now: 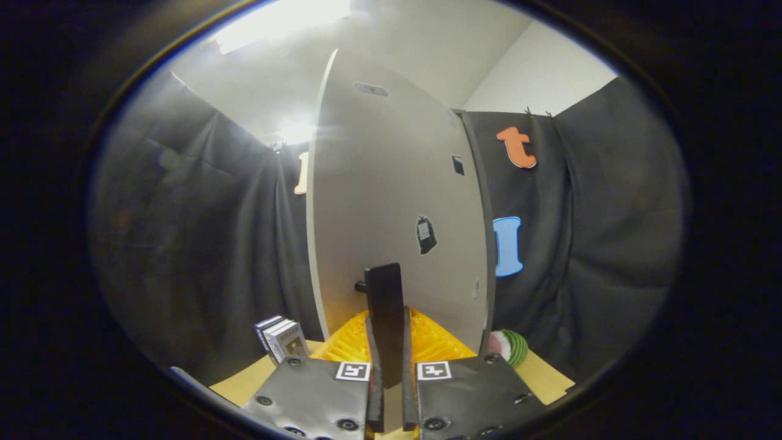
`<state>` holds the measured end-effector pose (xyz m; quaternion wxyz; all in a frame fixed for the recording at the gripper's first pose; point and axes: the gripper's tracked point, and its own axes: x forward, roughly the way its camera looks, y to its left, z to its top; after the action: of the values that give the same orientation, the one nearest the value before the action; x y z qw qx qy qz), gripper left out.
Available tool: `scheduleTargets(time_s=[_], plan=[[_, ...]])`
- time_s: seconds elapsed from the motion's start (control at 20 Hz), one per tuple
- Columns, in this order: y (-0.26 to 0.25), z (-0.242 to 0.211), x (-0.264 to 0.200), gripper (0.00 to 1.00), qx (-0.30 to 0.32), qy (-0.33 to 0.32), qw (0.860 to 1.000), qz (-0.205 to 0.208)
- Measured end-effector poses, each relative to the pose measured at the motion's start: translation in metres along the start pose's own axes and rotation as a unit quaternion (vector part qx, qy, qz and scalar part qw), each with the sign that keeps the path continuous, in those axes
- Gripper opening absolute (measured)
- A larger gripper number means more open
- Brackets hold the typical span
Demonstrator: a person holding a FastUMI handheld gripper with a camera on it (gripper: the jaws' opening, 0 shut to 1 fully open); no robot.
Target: Open the shoe cabinet door, grab the shoes and put them into the shoe cabinet, then close the shoe cabinet door.
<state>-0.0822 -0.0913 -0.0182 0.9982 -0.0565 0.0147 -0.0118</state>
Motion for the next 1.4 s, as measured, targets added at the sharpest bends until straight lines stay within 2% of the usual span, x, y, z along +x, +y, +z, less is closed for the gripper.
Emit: scheduleTargets(time_s=[0.7,0.95,1.4], plan=[[-0.086,0.009,-0.044,0.08,0.014,-0.004,0.999,-0.029],[-0.125,0.016,-0.056,0.06,0.010,-0.016,0.998,-0.057],[-0.208,0.017,-0.081,0.04,0.003,-0.013,0.991,-0.132]])
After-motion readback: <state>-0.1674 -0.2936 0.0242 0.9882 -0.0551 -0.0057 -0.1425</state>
